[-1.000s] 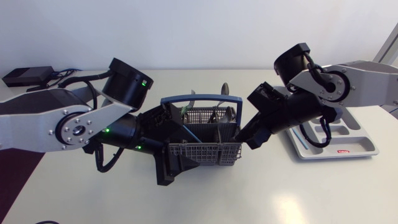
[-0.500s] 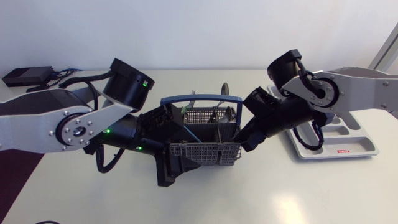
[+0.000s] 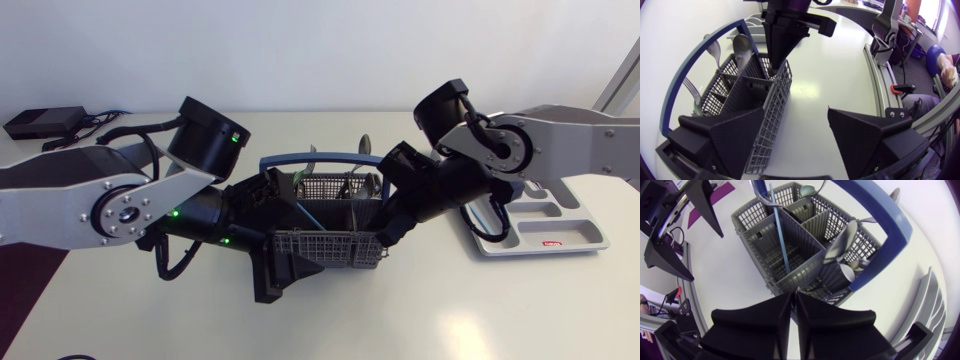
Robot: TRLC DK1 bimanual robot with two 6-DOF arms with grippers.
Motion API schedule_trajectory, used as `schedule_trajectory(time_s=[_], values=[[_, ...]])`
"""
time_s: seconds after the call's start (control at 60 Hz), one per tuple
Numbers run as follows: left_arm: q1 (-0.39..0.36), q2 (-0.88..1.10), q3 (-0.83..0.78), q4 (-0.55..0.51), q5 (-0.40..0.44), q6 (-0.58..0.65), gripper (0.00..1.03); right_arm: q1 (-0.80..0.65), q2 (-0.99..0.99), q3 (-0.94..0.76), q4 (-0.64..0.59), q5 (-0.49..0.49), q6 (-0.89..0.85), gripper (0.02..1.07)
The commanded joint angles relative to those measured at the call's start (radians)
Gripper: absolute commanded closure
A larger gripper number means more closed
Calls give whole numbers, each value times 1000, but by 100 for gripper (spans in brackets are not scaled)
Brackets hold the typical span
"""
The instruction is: Sort the cutlery from the basket into the organizer compartments.
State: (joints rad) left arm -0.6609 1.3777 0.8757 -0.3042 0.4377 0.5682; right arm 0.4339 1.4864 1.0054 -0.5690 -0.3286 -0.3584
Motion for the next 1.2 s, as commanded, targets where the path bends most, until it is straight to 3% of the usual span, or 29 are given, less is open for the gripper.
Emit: schedule_trajectory(time_s=[0.0,0.433,1.183], values=[[-8,9,-27,8,9,-16,16,6,23,36,-34,25,24,100],[-16,-5,-43,17,7,-13,16,9,14,208,-223,22,59,101],[-26,-9,-46,17,7,-10,16,-123,-32,432,-624,-349,108,101]])
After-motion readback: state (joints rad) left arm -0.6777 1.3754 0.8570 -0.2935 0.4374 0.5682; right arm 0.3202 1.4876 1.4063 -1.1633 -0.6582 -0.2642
